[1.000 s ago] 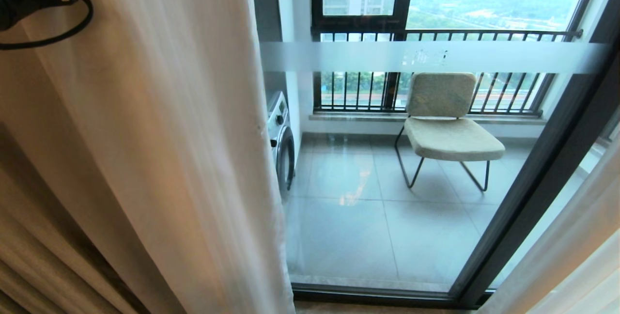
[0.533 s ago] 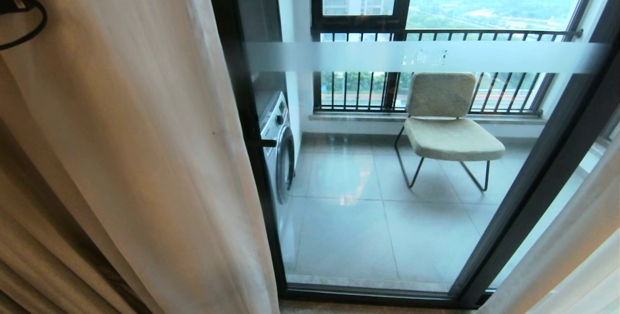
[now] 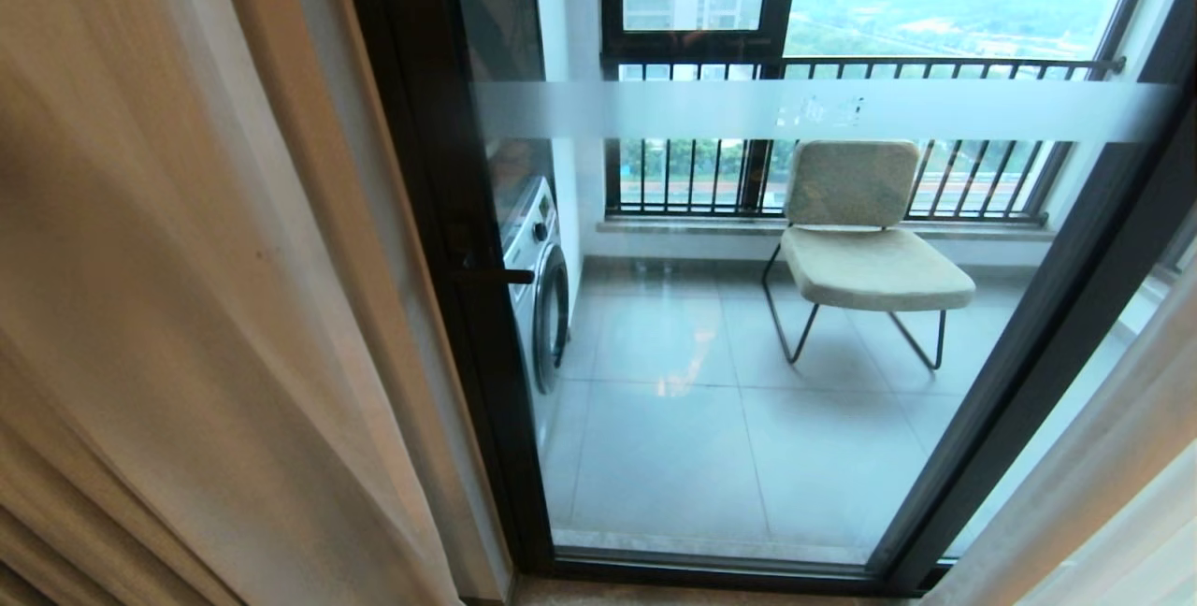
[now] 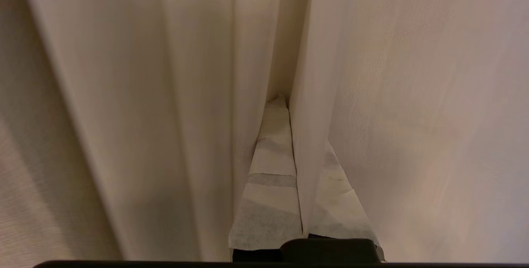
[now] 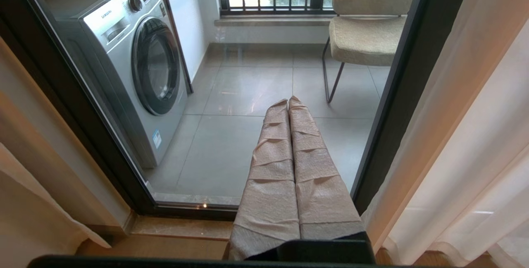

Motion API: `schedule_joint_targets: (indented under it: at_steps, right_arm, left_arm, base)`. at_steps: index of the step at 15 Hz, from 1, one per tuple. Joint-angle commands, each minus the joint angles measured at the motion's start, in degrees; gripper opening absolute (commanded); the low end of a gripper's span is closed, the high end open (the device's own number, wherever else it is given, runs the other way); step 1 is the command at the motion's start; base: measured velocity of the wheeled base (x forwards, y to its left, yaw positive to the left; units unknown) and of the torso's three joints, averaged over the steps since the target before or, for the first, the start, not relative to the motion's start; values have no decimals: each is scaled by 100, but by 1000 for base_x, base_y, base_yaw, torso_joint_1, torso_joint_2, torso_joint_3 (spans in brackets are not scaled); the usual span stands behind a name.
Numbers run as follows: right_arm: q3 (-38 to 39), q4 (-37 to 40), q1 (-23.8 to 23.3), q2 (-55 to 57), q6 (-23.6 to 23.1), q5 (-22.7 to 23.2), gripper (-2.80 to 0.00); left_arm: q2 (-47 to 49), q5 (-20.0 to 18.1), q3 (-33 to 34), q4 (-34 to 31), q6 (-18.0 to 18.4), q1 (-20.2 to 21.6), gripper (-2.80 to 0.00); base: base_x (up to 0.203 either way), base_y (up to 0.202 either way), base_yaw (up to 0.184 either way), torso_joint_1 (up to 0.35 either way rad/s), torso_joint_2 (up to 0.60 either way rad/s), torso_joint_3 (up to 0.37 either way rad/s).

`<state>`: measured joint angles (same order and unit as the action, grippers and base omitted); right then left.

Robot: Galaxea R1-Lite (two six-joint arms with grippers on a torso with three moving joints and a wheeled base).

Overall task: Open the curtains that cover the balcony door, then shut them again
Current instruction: Pull the inner curtains open on both sides

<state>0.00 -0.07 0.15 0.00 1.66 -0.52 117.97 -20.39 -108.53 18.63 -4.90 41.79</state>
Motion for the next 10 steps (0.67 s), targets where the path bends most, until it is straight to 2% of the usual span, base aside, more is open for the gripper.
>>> schedule_joint_targets:
  at_steps: [1, 4, 10]
  right_arm:
    - [0, -1, 3, 3, 1, 0, -280]
    - [0, -1, 3, 0, 1, 0, -280]
    - [0, -1, 3, 0, 1, 0, -280]
  left_arm:
    - [652, -146, -360, 10, -15, 401, -280]
    - [931, -202, -520, 35, -12, 619, -280]
    - [673, -203, -491, 21, -11, 489, -280]
  base:
    - [0, 0, 0, 0, 0, 0]
    - [0, 0, 0, 0, 0, 0]
    - [0, 0, 0, 0, 0, 0]
